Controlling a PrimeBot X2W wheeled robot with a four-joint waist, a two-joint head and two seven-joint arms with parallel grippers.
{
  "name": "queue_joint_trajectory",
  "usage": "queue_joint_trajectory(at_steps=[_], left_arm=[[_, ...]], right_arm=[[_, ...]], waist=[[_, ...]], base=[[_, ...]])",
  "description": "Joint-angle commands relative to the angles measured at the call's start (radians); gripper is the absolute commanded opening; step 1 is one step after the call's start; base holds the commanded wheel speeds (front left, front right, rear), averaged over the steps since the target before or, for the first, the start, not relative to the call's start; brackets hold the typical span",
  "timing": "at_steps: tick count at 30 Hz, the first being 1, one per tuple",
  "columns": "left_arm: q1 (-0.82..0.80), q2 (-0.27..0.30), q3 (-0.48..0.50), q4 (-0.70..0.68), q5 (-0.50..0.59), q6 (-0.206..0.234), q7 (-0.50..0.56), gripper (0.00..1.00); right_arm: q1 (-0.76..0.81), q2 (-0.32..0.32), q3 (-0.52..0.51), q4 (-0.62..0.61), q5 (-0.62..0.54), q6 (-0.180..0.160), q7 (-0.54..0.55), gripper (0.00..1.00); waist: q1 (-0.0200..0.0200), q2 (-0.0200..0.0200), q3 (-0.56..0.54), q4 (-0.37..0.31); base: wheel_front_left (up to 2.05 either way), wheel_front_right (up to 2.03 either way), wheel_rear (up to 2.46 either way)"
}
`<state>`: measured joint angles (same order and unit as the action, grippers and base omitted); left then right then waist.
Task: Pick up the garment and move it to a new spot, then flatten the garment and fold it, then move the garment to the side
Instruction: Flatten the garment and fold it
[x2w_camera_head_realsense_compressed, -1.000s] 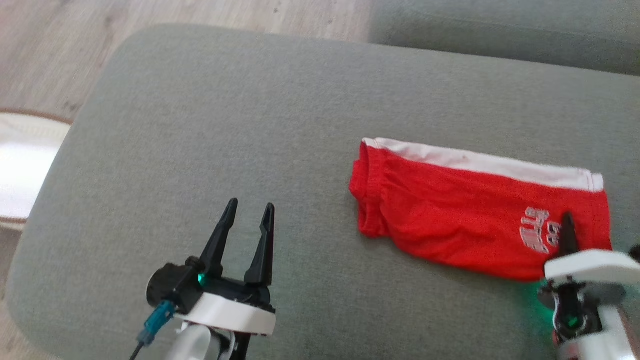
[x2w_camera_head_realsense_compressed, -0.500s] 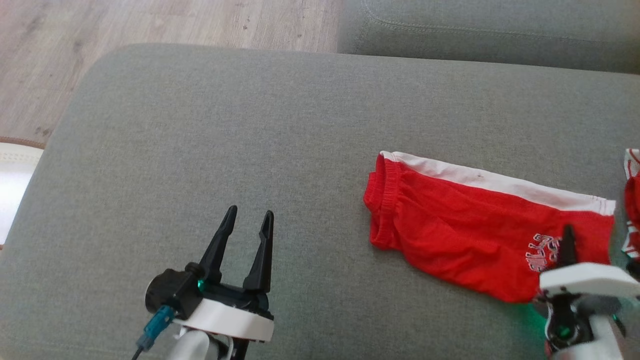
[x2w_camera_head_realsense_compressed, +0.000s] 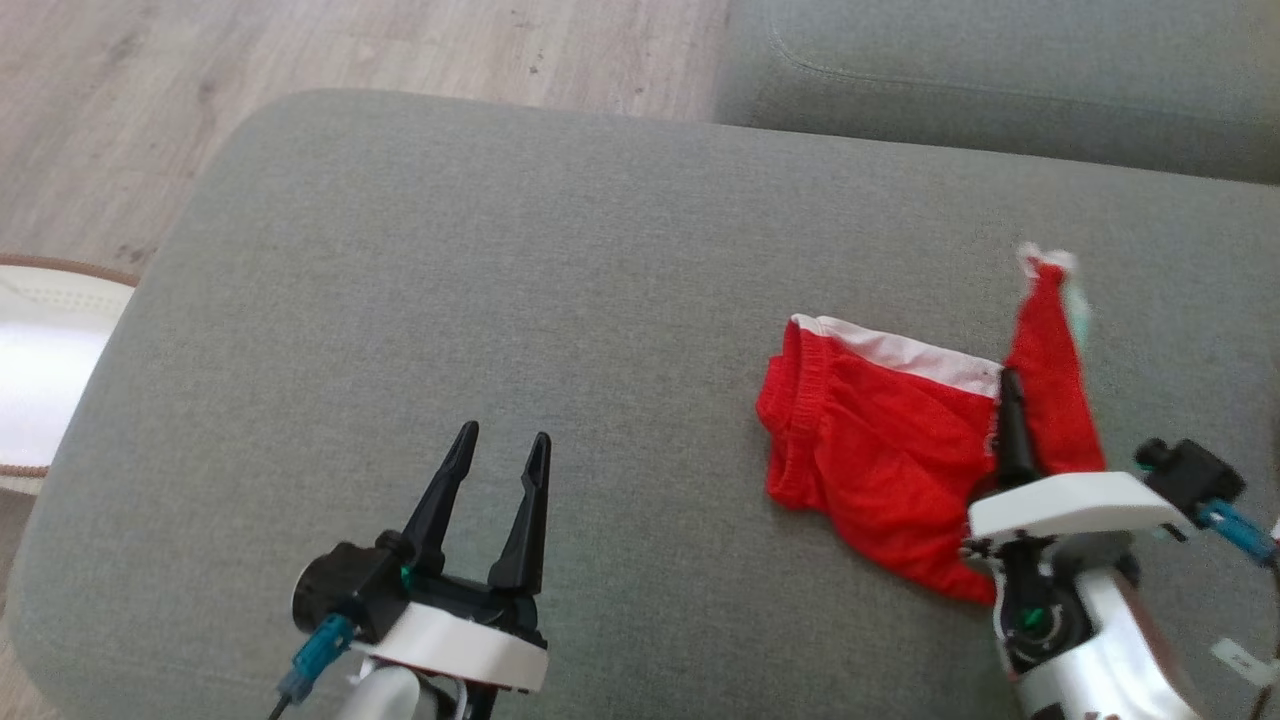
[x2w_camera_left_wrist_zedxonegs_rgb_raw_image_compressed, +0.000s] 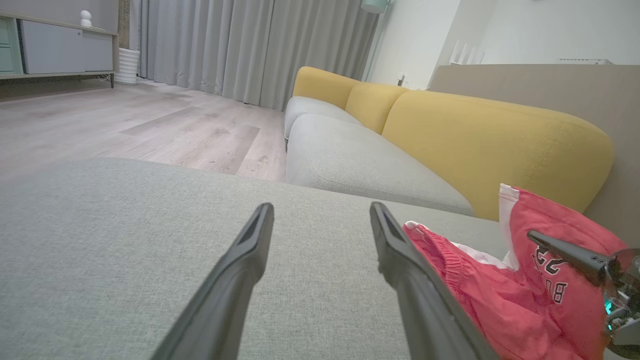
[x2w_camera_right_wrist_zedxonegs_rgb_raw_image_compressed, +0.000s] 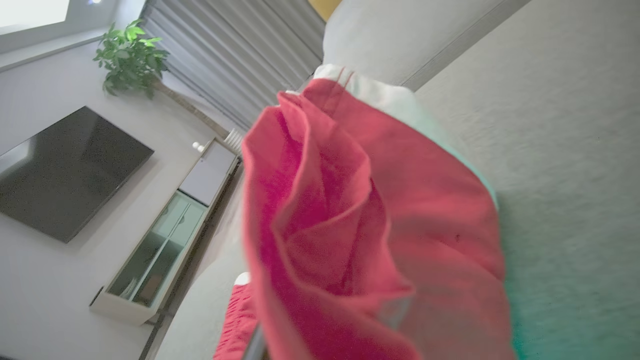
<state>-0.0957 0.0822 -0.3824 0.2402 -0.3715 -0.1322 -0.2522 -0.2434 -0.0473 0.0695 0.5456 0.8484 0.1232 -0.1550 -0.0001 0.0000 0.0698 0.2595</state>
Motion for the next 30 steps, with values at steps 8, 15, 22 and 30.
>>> queue_joint_trajectory(at_steps=[8,15,22,30], left_arm=[[-0.015,0.005,0.032,-0.021,-0.006,0.002,-0.01,1.0],[-0.018,0.002,0.033,-0.019,-0.006,0.002,-0.01,1.0],[-0.018,-0.005,0.044,-0.023,-0.004,0.002,-0.01,1.0],[-0.022,-0.008,0.048,-0.021,-0.002,0.002,-0.01,1.0]], right_arm=[[-0.056,-0.003,0.197,-0.035,0.065,0.008,-0.023,0.0],[-0.109,-0.003,0.334,0.027,0.089,0.008,-0.04,0.0],[-0.164,-0.003,0.444,0.116,0.154,0.008,-0.049,1.0],[-0.182,-0.003,0.626,0.097,0.207,0.008,-0.026,1.0]], waist=[[0.0001,0.0,-0.009,0.033],[0.0001,0.0,-0.001,0.046],[0.0001,0.0,0.01,0.041],[0.0001,0.0,0.009,0.025]], base=[[0.0,0.0,0.0],[0.0,0.0,0.0],[0.0,0.0,0.0],[0.0,0.0,0.0]])
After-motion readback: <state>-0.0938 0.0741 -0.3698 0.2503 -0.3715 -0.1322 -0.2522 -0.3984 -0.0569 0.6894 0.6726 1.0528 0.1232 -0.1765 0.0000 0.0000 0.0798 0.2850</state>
